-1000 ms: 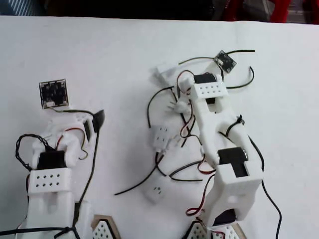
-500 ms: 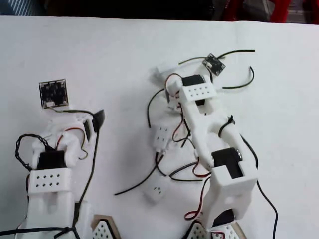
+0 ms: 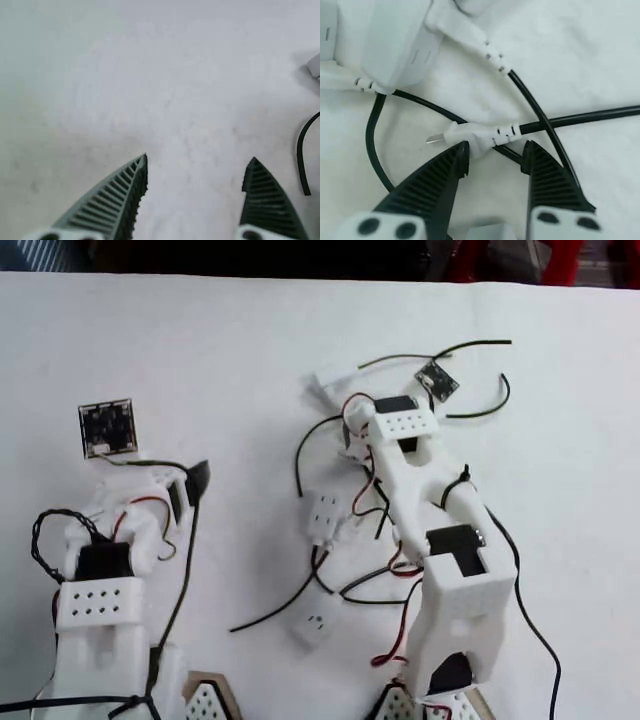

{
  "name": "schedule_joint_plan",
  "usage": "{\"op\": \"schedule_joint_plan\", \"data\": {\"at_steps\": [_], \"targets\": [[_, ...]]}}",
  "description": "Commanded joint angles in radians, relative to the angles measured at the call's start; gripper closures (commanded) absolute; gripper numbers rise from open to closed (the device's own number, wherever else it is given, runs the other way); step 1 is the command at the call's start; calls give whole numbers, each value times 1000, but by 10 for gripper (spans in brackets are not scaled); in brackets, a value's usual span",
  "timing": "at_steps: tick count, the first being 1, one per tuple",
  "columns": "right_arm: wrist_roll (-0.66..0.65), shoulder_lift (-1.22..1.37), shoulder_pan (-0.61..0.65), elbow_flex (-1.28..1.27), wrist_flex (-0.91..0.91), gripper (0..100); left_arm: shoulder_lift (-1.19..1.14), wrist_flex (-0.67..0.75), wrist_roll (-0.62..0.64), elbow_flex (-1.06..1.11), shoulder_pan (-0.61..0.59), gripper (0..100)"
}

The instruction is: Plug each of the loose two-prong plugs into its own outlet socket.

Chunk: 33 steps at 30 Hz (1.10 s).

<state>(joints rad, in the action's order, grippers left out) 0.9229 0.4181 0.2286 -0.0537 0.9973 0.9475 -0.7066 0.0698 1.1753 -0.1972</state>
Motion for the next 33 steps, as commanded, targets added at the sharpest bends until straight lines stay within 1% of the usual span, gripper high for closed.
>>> {"op": "schedule_joint_plan", "data": {"at_steps": [1, 8, 15, 20, 22, 23, 26, 27, 29, 31, 33], "targets": [[9, -22, -36, 35, -50, 825, 24, 20, 6, -5, -13, 699], [9, -19, -93, 37, -71, 825, 24, 20, 6, -5, -13, 699], [9, 21, -84, 38, -101, 825, 24, 20, 6, -5, -13, 699], [9, 102, -81, 66, -143, 830, 24, 20, 6, -5, -13, 699], [2, 124, -65, 98, -102, 838, 24, 20, 6, -5, -13, 699], [0, 131, -58, 115, -74, 858, 24, 20, 6, -5, -13, 699], [-2, 143, -47, 173, 8, 974, 24, 20, 6, -5, -13, 699], [-2, 140, -47, 186, 33, 990, 24, 20, 6, -5, -13, 699], [-3, 139, -47, 212, 84, 964, 24, 20, 6, -5, -13, 699], [-46, 139, -47, 242, 130, 985, 24, 20, 6, -5, -13, 699], [-72, 139, -47, 273, 183, 980, 24, 20, 6, -5, -13, 699]]}}
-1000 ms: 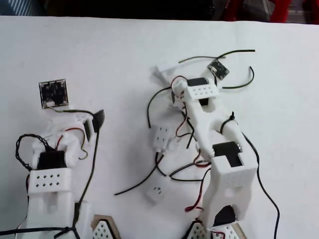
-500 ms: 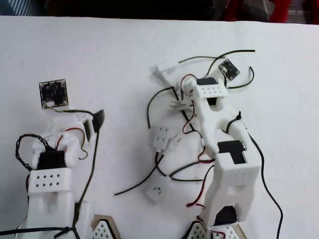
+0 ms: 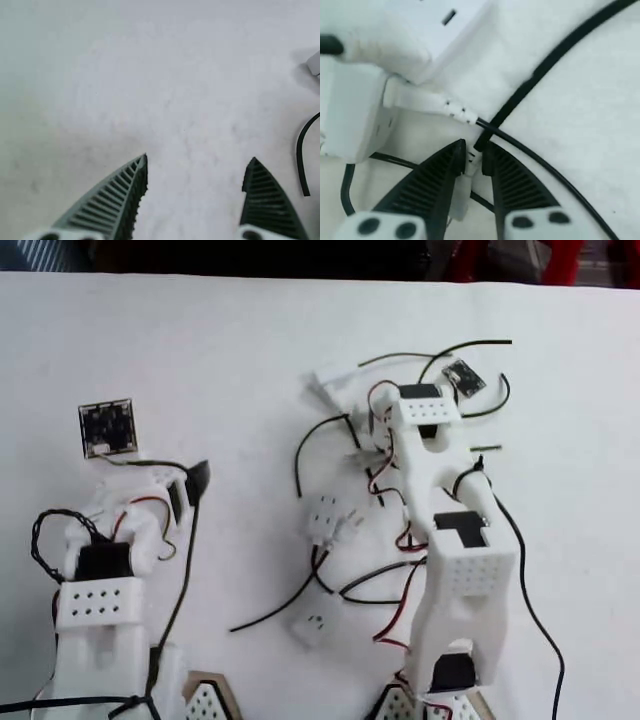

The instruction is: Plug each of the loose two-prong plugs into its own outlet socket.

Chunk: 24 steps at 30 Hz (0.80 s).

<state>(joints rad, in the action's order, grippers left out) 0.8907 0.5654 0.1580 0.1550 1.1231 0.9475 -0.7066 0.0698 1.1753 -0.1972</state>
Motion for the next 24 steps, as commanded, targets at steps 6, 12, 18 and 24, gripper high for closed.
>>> {"op": "schedule_joint_plan", "data": {"at_steps": [6, 12, 18, 24], "targets": [[-129, -10, 24, 235, 312, 981, 24, 20, 6, -5, -13, 699], [-250, -10, 22, 443, 591, 981, 24, 20, 6, -5, -12, 699], [-362, -94, 18, 443, 599, 981, 24, 20, 6, -5, -12, 699], [-516, -325, 42, 285, 598, 982, 24, 20, 5, -5, -12, 699]]}}
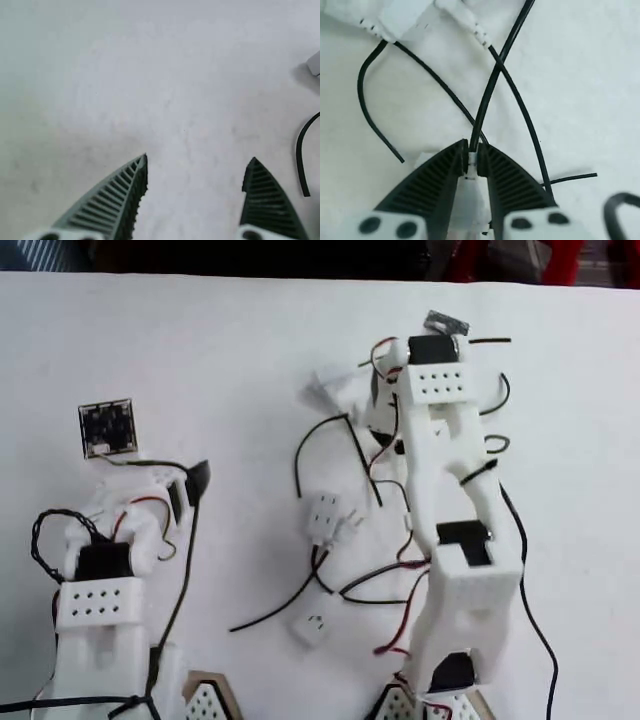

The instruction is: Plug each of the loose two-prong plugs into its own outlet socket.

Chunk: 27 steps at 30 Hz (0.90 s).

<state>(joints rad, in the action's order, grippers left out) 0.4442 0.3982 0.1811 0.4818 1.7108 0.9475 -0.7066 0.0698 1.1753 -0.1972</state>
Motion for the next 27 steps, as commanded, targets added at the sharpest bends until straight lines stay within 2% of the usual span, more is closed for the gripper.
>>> {"op": "schedule_joint_plan", "data": {"at_steps": [1, 7, 11, 14, 20, 27], "targets": [[-94, -200, 22, -72, 10, 982, 24, 20, 5, -5, -12, 699], [-255, -398, 48, -199, 8, 982, 24, 20, 5, -5, -10, 699], [-338, -420, 61, -249, 8, 981, 24, 20, 5, -5, -10, 699], [-288, -377, 91, -290, -5, 963, 24, 20, 5, -5, -10, 699], [-149, -209, 182, -351, -7, 769, 24, 20, 5, -5, -10, 699], [-126, -90, 202, -356, -166, 852, 25, 83, 5, 31, -10, 699]]}}
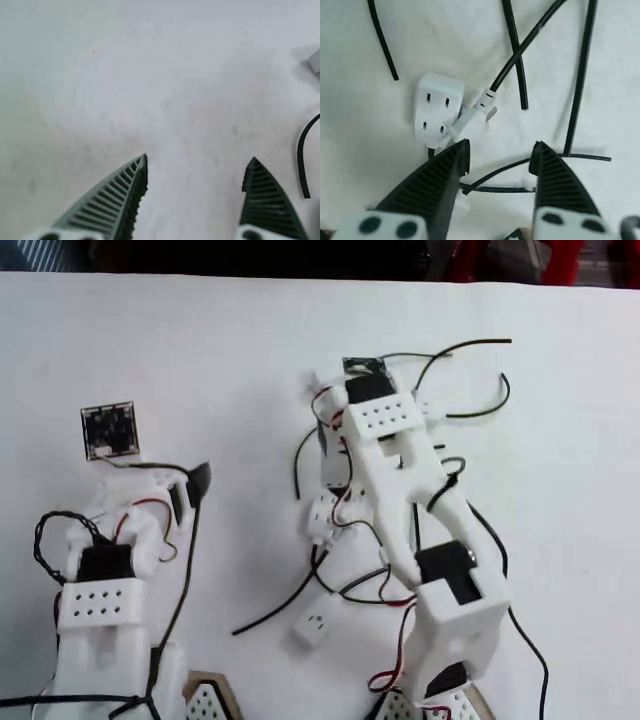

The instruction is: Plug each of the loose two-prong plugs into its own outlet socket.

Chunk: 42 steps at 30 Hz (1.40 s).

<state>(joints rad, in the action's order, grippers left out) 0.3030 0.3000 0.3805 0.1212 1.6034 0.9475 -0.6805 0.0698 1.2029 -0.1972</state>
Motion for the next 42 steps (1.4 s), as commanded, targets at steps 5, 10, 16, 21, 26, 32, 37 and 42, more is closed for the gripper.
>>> {"op": "schedule_joint_plan", "data": {"at_steps": [5, 10, 16, 21, 26, 32, 37, 42], "targets": [[69, 111, 7, 9, -84, 853, 25, 57, 5, 3, -10, 699], [86, 193, -4, 9, -96, 844, 25, 57, 5, 3, -10, 699], [80, 160, 4, 9, -85, 983, 25, 57, 5, 3, -10, 699], [-2, -18, -5, 9, -12, 981, 24, 57, 5, 3, -10, 699], [-86, -219, -21, 6, 31, 981, 24, 57, 5, 3, -10, 699], [-364, -367, -50, 3, 35, 981, 24, 57, 5, 3, -10, 699], [-664, -401, -68, -2, 87, 981, 24, 57, 5, 3, -10, 699], [-786, -326, -117, -94, -10, 981, 24, 57, 5, 3, -10, 699]]}}
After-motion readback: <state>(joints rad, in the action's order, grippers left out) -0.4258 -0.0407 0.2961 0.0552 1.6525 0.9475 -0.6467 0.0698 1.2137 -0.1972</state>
